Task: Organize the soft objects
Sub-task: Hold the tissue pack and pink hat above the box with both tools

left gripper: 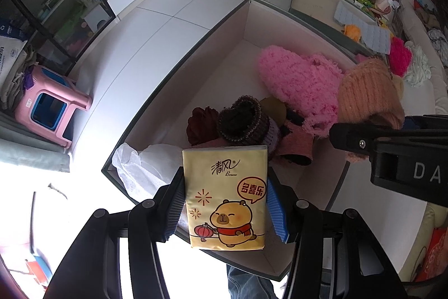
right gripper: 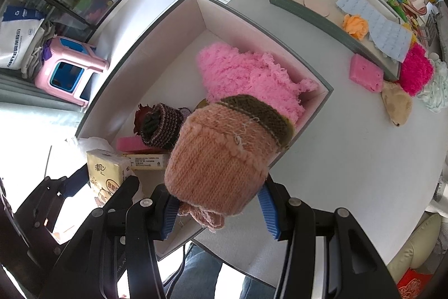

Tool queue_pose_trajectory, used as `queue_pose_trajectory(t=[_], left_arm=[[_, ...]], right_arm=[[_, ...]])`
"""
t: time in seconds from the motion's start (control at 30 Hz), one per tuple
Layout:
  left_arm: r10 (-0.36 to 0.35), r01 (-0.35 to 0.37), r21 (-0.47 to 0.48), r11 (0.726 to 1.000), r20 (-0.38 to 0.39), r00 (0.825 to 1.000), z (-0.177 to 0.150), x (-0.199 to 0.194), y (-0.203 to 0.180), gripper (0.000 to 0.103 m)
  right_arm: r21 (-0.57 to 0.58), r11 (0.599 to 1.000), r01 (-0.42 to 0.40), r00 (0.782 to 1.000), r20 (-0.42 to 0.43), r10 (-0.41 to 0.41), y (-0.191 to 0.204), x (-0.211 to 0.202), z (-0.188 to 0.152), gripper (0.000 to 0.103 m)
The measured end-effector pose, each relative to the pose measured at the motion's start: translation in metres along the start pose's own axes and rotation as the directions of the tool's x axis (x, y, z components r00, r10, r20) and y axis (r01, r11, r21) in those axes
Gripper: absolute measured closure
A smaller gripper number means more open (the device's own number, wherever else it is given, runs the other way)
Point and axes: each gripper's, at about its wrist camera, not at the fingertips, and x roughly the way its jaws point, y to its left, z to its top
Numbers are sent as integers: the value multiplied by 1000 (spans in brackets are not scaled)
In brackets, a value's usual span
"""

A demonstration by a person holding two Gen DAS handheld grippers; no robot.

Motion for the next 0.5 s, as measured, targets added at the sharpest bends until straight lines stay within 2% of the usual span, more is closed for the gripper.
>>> queue_pose_trajectory(t=[0.43,0.5], left_arm=[[-3,3,16,1000,-19,1000,-1,4,-6,48],[-10,10,9,1000,-10,1000,-1,3,-5,43]], right_arm=[[-5,1000,2,1000,-3,-2,1,1,2,49],[-17,1000,3,1000,-7,-3,2,2,4,48]])
